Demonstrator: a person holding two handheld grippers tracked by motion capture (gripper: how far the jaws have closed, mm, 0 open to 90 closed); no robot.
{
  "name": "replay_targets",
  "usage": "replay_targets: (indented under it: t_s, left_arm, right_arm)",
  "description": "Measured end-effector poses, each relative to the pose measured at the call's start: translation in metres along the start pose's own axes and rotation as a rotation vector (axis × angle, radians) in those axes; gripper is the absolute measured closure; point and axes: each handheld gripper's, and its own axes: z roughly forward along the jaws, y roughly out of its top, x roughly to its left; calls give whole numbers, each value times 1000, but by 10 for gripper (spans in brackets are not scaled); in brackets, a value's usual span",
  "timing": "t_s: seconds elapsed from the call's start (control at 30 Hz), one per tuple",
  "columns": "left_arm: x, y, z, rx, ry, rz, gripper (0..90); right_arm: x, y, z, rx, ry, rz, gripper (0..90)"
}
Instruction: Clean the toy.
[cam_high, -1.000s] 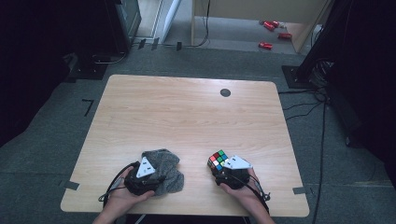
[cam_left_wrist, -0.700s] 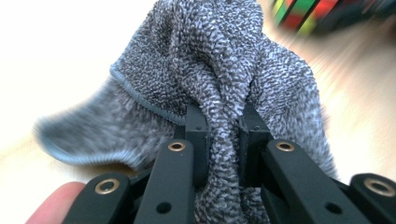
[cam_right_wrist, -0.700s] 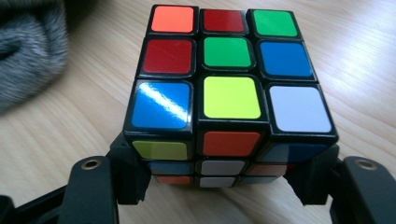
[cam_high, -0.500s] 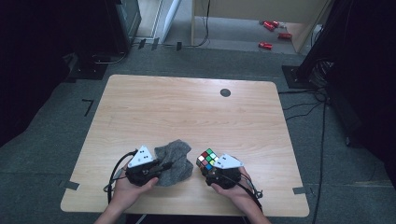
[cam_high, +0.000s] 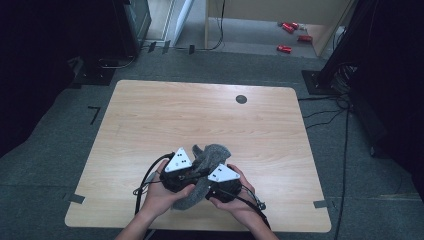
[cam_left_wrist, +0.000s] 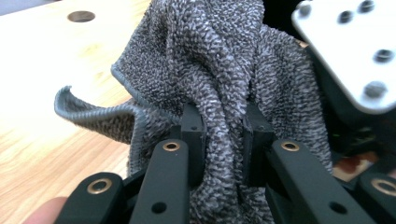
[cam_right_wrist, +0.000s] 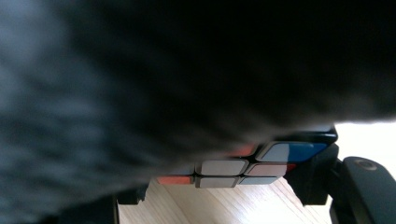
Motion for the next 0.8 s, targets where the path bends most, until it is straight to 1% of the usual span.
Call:
replay_targets:
  t_s: [0.07, 0.13, 0.2, 0.3, 0.33, 0.37, 0.4, 0.47, 0.5, 0.53, 0.57, 0.63, 0.7, 0.77, 0.8]
  left_arm:
    - [-1, -1, 0, 11, 46, 24, 761]
    - [0, -3, -1, 17, 95, 37, 761]
    - [4, -5, -2, 19, 121, 30, 761]
    - [8, -9, -1, 34, 179, 20, 761]
    - [8, -10, 0, 41, 185, 15, 761]
    - [4, -11, 2, 44, 177, 15, 761]
    - [1, -11, 3, 43, 166, 20, 755]
    - [-7, -10, 5, 40, 129, 39, 722]
    - [-12, -9, 7, 41, 135, 54, 654]
    - [-16, -8, 8, 44, 154, 70, 654]
    - [-16, -8, 9, 43, 167, 75, 636]
    - [-9, -8, 6, 33, 173, 47, 638]
    - [1, -10, 1, 32, 209, 15, 644]
    - [8, -12, -2, 26, 214, -18, 663]
    - [11, -13, -4, 19, 210, -41, 673]
  right_arm:
    - [0, -3, 0, -2, 0, 8, 349]
    - [0, -5, 1, -1, 7, -2, 349]
    - [2, -6, 1, 1, 5, -16, 349]
    - [3, -8, 5, 6, 12, -15, 349]
    - [4, -9, 7, 8, 13, -13, 349]
    - [5, -10, 8, 13, 18, -10, 349]
    - [7, -11, 11, 16, 19, -14, 348]
    - [9, -11, 13, 18, 22, -16, 349]
    - [10, -11, 13, 19, 27, -19, 348]
    - [12, -10, 13, 18, 27, -19, 349]
    - [12, -9, 12, 12, 27, -21, 349]
    - [12, -8, 9, 2, 19, -19, 349]
    - [10, -8, 6, -3, 13, -19, 349]
    - [8, -9, 4, -7, 11, -17, 349]
    - [7, -9, 3, -13, 9, -19, 349]
